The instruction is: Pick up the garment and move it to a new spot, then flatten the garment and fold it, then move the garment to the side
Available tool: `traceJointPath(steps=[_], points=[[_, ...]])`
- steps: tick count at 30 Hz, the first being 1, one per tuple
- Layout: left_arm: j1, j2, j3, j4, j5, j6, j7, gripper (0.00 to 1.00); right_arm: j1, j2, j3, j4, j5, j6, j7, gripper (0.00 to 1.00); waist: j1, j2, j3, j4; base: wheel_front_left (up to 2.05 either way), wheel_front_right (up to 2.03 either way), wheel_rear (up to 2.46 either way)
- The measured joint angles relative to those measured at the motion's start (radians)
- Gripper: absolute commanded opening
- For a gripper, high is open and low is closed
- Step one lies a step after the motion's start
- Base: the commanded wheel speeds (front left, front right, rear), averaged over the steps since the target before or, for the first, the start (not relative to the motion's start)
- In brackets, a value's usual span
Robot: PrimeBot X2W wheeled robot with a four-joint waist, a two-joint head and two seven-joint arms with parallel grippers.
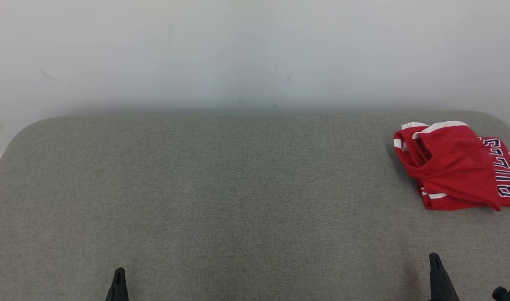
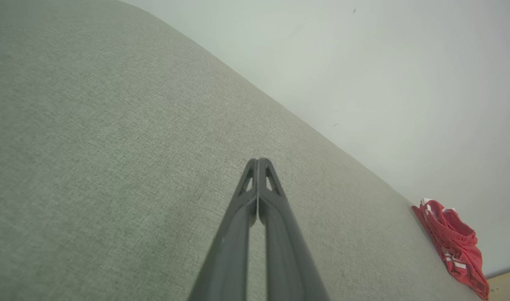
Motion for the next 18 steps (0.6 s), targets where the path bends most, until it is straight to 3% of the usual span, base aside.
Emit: traceJointPath(steps=[18], points=[[-0.017, 0.001, -0.008, -0.019, -0.255, -0.007, 0.042, 0.00, -0.018, -0.003, -0.024, -0.019, 0.238, 0.000, 0.072, 0.00, 0.0000, 0.0000, 0.002, 0.000, 0.00, 0.00, 0.00]])
